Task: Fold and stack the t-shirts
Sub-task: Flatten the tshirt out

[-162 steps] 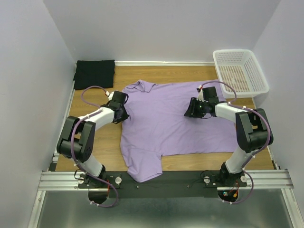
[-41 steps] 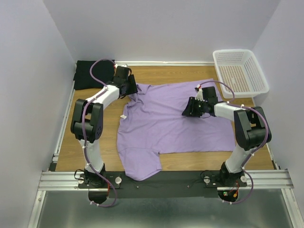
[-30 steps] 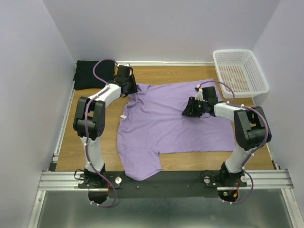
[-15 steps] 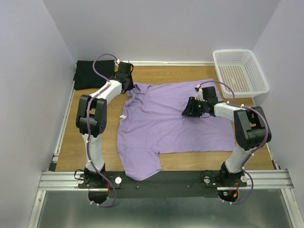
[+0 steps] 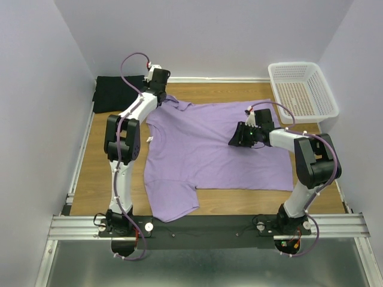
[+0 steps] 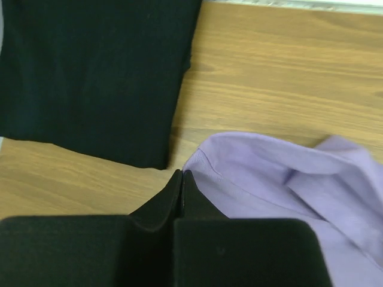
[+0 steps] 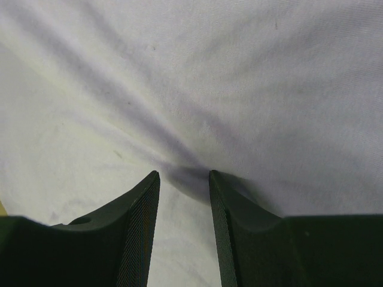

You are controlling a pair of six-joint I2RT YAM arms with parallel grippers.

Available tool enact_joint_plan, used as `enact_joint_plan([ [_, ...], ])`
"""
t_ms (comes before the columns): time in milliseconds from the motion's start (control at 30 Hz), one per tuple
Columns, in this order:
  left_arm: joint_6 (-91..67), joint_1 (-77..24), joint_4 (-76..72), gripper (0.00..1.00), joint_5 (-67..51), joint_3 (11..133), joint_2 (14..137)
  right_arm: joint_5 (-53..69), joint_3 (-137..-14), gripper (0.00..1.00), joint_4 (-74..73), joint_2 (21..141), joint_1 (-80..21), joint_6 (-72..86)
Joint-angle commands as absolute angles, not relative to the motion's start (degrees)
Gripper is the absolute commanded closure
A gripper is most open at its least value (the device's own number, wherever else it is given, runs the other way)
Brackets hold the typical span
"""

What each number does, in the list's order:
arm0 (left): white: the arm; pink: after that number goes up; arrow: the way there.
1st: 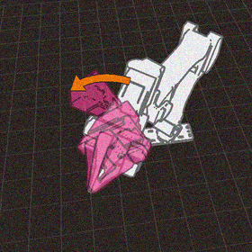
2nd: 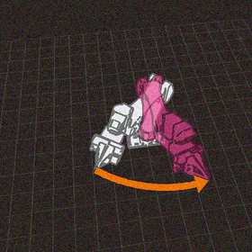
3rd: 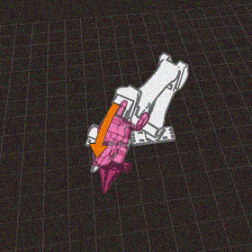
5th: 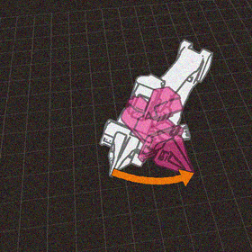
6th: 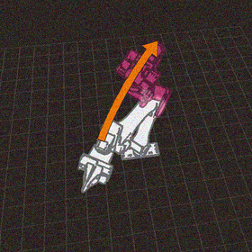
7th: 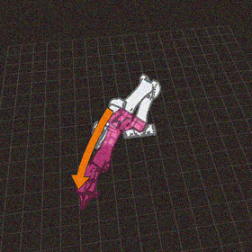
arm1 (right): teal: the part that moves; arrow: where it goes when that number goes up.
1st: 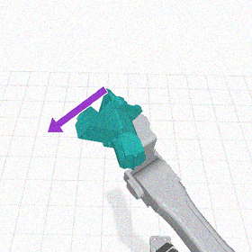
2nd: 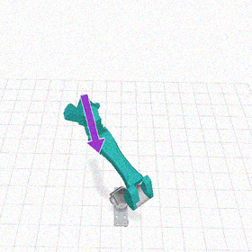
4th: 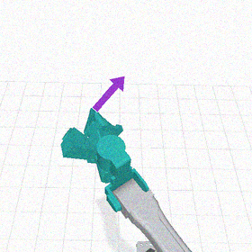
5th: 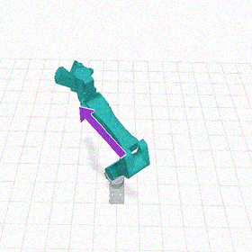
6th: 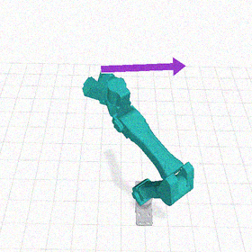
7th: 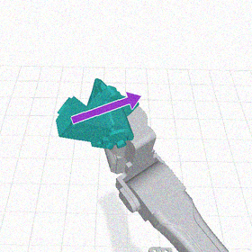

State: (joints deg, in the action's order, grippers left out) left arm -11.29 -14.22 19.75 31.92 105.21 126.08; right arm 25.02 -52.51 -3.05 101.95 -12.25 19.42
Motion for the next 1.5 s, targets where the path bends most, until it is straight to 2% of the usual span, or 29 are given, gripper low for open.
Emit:
enact_joint_plan([
  [0,-9.8,-13.9,22.3,0.98,39.6,107.8,130.8,19.4,-49.3,0.52,-12.2,107.5,-12.3,17.4],
  [67,-11.0,-13.9,23.1,0.95,38.5,109.5,132.8,18.9,-49.2,0.52,-12.2,106.9,-12.3,17.8],
  [167,-14.0,-14.0,24.2,0.76,35.7,109.9,132.8,17.4,-49.2,0.52,-12.3,105.9,-12.3,18.0],
  [200,-15.3,-13.9,23.9,0.61,35.7,109.4,132.0,16.7,-49.3,0.52,-12.3,105.4,-12.2,18.1],
  [267,-17.7,-13.8,24.2,0.39,36.4,107.8,128.6,16.1,-49.4,0.52,-12.3,103.6,-12.3,17.9],
  [333,-19.5,-13.5,25.1,0.23,37.6,106.4,125.7,16.1,-49.6,0.52,-12.3,102.4,-12.4,17.8],
  [367,-20.7,-13.5,25.6,0.21,37.8,104.3,122.0,16.1,-49.7,0.52,-12.3,101.7,-12.5,17.8],
  [533,-29.3,-13.6,28.6,0.2,33.5,91.6,108.6,15.8,-51.1,0.5,-12.7,97.3,-15.2,17.1],
  [667,-34.3,-14.1,27.3,0.21,25.8,71.2,94.1,15.5,-52.2,0.49,-13.4,95.1,-19.1,16.9],
  [867,-38.7,-17.1,25.4,0.19,18.1,50.3,79.9,17.3,-52.1,0.49,-14.3,93.3,-21.7,17.4],
  [1067,-44.5,-18.4,25.0,0.17,16.3,40.4,75.7,17.9,-51.0,0.48,-14.9,90.8,-25.5,18.5],
  [1267,-43.2,-18.3,23.6,0.18,14.0,39.9,78.3,17.1,-49.7,0.48,-15.1,89.6,-25.7,18.5],
  [1400,-42.2,-18.5,23.0,0.3,12.3,40.4,81.1,16.5,-49.5,0.47,-15.2,88.8,-25.7,18.6],
  [1467,-42.1,-18.6,23.6,0.48,12.1,40.6,81.6,16.2,-49.4,0.48,-15.3,88.5,-25.6,18.6],
])
